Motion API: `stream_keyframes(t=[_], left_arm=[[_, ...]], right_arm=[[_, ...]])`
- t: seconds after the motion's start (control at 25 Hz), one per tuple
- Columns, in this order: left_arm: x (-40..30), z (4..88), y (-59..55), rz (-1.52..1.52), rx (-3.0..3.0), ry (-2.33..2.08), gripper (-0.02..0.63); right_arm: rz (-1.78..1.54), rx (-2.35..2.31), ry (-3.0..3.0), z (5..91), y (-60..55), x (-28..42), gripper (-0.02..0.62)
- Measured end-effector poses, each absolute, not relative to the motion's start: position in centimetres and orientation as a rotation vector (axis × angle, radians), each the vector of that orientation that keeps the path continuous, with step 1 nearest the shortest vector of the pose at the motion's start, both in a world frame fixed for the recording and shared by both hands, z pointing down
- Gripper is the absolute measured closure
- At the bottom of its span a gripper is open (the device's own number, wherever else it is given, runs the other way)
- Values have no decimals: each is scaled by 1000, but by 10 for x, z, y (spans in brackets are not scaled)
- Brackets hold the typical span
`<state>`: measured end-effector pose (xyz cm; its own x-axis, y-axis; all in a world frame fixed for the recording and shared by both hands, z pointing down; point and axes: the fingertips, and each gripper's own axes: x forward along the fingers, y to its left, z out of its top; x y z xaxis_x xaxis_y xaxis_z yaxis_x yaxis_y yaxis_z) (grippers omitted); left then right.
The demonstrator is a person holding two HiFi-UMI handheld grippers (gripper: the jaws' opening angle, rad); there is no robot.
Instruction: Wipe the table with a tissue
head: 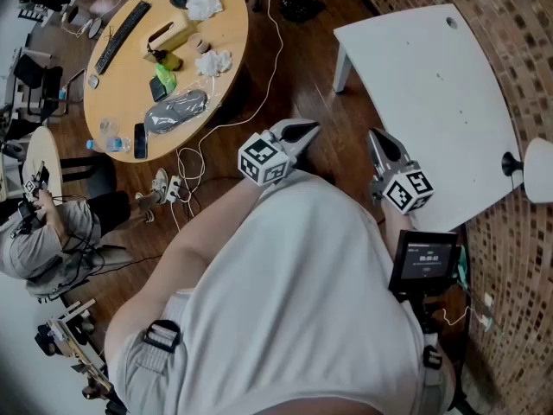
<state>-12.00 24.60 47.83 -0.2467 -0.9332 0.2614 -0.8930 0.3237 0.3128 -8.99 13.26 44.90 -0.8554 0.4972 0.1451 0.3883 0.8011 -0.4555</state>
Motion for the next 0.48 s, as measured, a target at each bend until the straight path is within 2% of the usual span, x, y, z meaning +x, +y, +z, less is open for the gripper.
stream_keyframes(t=[0.48], left_arm=[[-204,490,305,-191,1447,-2274,601]], right_arm=[[580,-780,-2626,453,186,-170,588]])
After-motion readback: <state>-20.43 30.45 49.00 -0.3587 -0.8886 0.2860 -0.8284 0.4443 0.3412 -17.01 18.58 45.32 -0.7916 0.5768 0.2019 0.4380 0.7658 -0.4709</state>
